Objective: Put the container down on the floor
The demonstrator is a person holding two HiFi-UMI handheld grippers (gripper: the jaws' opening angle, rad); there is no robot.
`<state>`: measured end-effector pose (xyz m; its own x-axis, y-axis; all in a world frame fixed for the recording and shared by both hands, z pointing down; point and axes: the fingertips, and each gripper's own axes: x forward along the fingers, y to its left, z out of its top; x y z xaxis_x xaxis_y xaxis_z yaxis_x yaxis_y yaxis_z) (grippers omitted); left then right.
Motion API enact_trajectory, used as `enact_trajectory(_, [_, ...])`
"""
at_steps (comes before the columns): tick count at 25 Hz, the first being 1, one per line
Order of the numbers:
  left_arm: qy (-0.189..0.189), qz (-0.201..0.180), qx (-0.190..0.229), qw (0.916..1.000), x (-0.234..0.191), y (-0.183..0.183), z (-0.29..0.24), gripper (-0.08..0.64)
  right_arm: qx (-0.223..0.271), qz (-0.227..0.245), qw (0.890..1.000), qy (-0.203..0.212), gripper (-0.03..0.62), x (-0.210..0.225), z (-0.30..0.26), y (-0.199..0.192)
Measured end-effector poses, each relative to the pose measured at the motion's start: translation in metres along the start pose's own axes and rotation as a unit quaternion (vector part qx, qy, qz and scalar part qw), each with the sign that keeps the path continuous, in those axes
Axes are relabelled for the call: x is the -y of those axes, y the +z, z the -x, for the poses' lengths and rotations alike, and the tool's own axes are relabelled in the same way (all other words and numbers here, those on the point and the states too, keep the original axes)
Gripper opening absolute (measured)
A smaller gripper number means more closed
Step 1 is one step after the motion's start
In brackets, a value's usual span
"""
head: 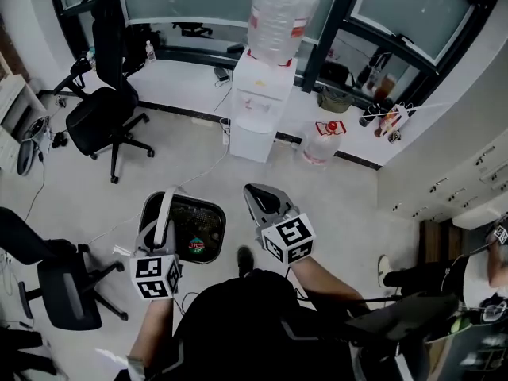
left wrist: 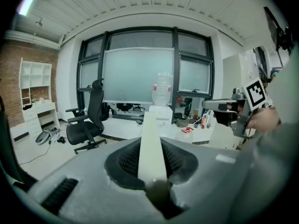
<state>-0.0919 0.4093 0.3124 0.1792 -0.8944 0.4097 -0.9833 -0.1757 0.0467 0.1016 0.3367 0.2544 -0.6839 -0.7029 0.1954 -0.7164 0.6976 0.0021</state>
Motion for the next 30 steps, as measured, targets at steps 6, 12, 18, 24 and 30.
enact_trajectory(6, [0.028, 0.015, -0.006, 0.9995, -0.007, 0.027, -0.044, 0.072, -0.011, 0.017, 0.999, 0.031, 0.008, 0.038, -0.035, 0.005])
enact_trajectory(12, [0.035, 0.011, -0.01, 0.9993, 0.001, 0.049, -0.08, 0.072, -0.015, 0.008, 0.999, 0.039, 0.006, 0.08, -0.051, 0.003])
enact_trajectory(18, [0.041, 0.014, -0.017, 0.9989, 0.005, 0.06, -0.116, 0.072, -0.013, 0.006, 0.999, 0.046, 0.008, 0.119, -0.064, -0.002])
enact_trajectory(24, [0.043, 0.014, -0.022, 0.9987, 0.011, 0.071, -0.145, 0.072, -0.017, -0.005, 0.999, 0.042, 0.008, 0.152, -0.079, -0.007])
enact_trajectory(30, [0.033, 0.008, -0.018, 0.9993, 0.013, 0.085, -0.165, 0.072, -0.014, -0.009, 0.999, 0.035, 0.006, 0.169, -0.093, -0.004])
